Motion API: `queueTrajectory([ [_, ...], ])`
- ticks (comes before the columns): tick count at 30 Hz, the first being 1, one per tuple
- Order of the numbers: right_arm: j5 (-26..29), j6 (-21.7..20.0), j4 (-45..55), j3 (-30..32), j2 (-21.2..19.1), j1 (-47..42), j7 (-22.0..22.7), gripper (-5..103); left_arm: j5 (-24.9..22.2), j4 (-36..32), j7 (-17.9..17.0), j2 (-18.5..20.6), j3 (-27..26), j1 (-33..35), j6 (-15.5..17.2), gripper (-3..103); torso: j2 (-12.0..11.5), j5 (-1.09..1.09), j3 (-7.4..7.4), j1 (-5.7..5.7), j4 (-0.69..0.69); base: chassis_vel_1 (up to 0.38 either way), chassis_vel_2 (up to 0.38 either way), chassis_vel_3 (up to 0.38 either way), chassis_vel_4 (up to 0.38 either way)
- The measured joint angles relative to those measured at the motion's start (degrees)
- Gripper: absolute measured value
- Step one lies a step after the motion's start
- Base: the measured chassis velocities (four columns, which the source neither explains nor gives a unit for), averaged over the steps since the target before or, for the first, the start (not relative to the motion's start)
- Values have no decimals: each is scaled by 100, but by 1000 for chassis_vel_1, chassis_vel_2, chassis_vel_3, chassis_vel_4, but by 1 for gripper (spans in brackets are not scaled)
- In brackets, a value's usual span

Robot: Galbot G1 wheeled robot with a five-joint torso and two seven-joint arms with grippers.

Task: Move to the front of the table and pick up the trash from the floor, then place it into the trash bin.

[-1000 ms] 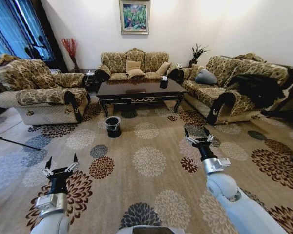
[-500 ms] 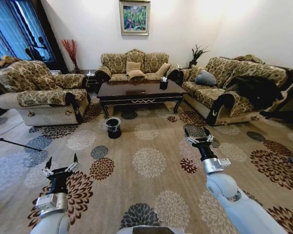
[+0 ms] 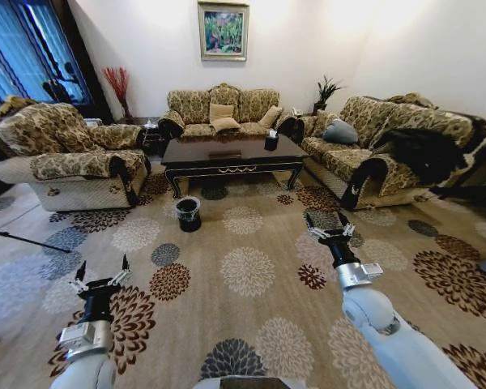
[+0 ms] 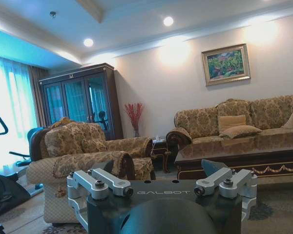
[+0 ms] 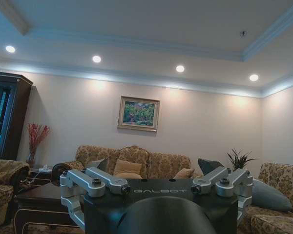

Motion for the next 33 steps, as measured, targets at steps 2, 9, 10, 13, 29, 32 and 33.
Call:
queueTrajectory([
  [2,0,0,0,0,0,0,0,100,0,0,0,0,0,0,0,100,88,0,50,35,0,0,0,0,0],
  [9,0,0,0,0,0,0,0,100,0,0,0,0,0,0,0,100,258,0,143,115,0,0,0,0,0],
  [10,0,0,0,0,0,0,0,100,0,0,0,0,0,0,0,100,293,0,162,130,0,0,0,0,0],
  [13,0,0,0,0,0,0,0,100,0,0,0,0,0,0,0,100,401,0,224,176,0,0,0,0,0],
  [29,0,0,0,0,0,0,0,100,0,0,0,0,0,0,0,100,825,0,453,370,0,0,0,0,0],
  [32,0,0,0,0,0,0,0,100,0,0,0,0,0,0,0,100,840,0,460,377,0,0,0,0,0],
  [33,0,0,0,0,0,0,0,100,0,0,0,0,0,0,0,100,843,0,461,378,0,0,0,0,0],
])
